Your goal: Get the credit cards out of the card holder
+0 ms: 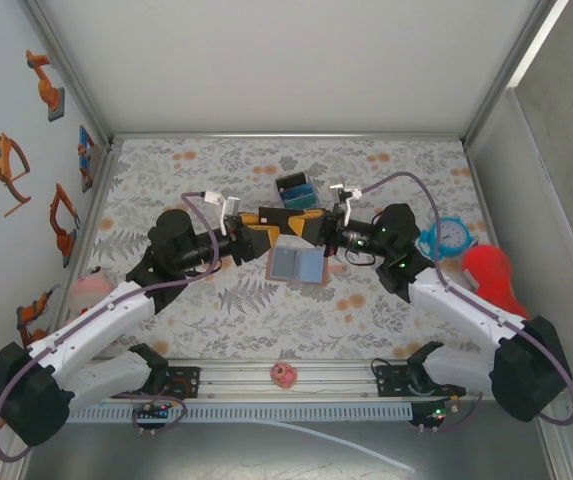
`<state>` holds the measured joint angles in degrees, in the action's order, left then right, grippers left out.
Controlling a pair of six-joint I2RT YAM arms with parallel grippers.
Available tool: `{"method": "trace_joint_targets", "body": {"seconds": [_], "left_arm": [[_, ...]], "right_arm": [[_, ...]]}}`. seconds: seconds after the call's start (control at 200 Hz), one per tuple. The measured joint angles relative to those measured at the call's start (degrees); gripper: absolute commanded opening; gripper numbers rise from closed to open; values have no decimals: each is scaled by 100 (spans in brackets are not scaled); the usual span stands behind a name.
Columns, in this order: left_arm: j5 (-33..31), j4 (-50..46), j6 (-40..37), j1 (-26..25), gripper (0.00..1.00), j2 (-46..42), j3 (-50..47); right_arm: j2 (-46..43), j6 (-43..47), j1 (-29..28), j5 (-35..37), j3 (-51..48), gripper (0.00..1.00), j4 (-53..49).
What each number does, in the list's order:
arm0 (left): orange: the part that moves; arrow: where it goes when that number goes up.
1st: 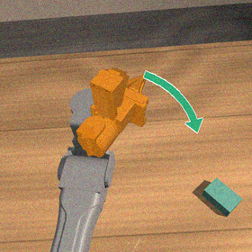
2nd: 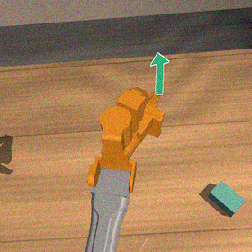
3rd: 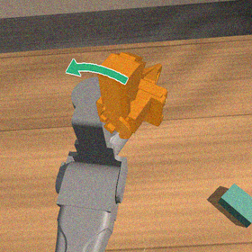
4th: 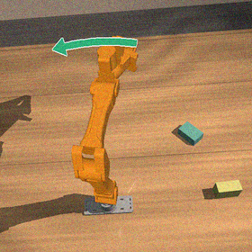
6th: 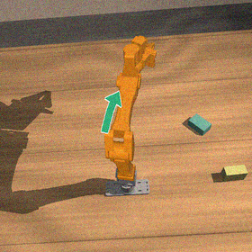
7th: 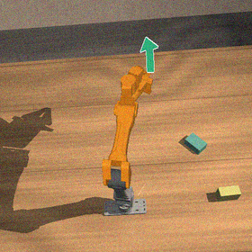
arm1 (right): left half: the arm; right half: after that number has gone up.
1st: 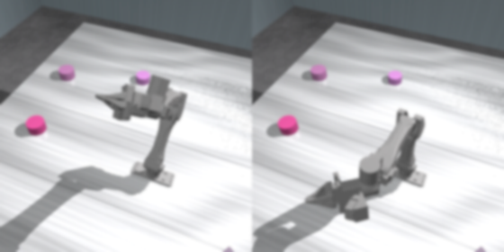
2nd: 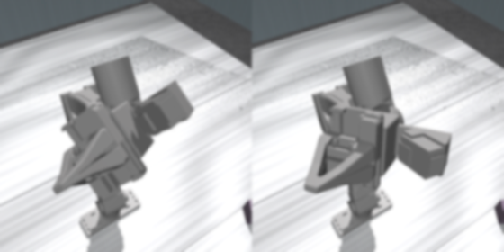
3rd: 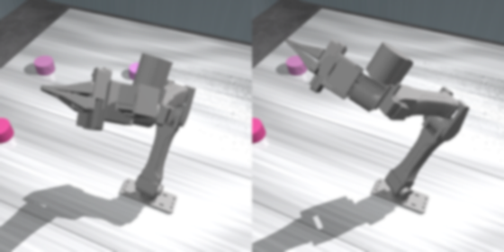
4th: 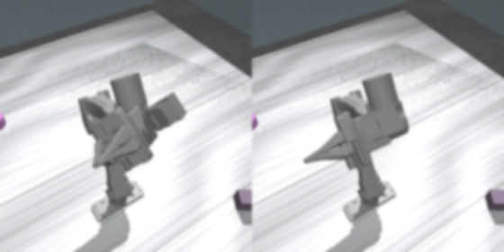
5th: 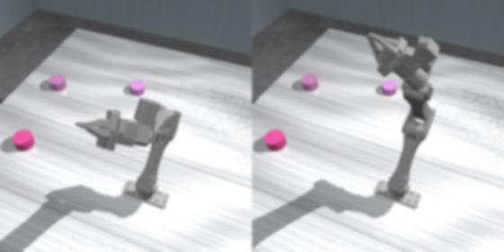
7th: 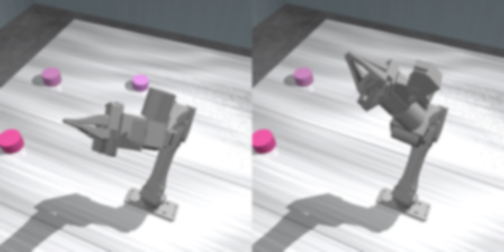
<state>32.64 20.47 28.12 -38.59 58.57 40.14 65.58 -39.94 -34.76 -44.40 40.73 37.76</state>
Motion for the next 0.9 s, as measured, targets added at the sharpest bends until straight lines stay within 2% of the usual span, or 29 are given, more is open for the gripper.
{"method": "trace_joint_targets", "body": {"seconds": [0.155, 0.265, 0.341, 0.466, 0.631, 0.901], "left_arm": [[-81, -935, -505, 0, 94, -120, 514], [-149, -1502, -870, 0, 99, -297, 769], [-160, -1851, -1180, 0, 100, -378, 935], [-133, -2474, -1786, 0, 93, -382, 1292], [114, -3141, -2527, -7, 73, -219, 1768], [511, -4083, -3515, -197, 63, 590, 2459]], "right_arm": [[-492, 946, 0, 28, 361, 0, -1375], [-787, 1563, 0, 31, 577, 0, -2297], [-901, 1923, 0, 22, 708, 0, -2874], [-940, 2435, 0, -79, 922, 0, -3709], [-907, 2879, 0, -289, 1054, 0, -4489], [-748, 3147, 0, -525, 1252, 0, -4907]]}}
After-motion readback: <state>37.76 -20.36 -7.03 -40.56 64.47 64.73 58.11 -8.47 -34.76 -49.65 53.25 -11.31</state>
